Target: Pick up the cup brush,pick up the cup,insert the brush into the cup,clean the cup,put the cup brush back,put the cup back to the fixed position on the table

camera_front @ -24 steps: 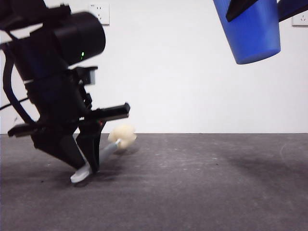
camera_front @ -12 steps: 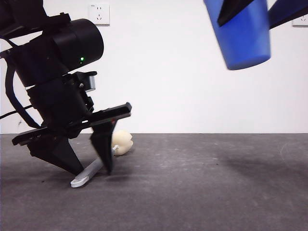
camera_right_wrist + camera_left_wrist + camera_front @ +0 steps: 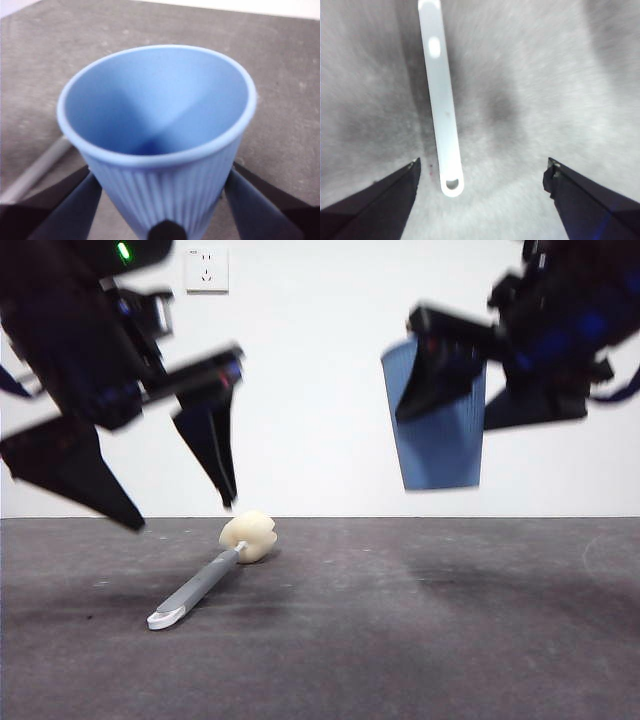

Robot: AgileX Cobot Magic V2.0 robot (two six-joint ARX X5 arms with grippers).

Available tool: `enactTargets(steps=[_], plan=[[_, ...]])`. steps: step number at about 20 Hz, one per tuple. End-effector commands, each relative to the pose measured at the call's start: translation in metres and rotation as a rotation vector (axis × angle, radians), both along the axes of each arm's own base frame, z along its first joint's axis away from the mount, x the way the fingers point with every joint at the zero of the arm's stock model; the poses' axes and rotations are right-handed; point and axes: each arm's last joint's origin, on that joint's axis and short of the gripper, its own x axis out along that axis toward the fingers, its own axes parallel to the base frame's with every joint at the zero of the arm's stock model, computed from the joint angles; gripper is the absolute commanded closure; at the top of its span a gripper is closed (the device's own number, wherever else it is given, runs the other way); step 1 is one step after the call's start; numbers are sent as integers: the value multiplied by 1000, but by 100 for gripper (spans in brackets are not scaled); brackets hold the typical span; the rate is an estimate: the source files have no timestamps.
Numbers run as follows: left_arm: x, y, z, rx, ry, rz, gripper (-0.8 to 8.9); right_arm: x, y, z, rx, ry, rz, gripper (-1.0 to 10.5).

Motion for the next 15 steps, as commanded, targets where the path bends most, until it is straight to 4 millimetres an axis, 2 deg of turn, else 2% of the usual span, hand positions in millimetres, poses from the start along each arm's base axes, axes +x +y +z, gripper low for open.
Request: enactTargets(steps=[1,4,7,15], plan=[[-13,7,17,2,-60,-50,396,15,-3,-19,15,16,-1,963],[-29,15,39,-27,-134,-71,396,36,-5,-42,34,7,-11,963],[-39,22,51,-53,-177,-72,396,48,-6,-62,4,3,-2,963],[-43,25,56,-45,-208,-82,396,55,-5,-84,-53,-12,14,957]])
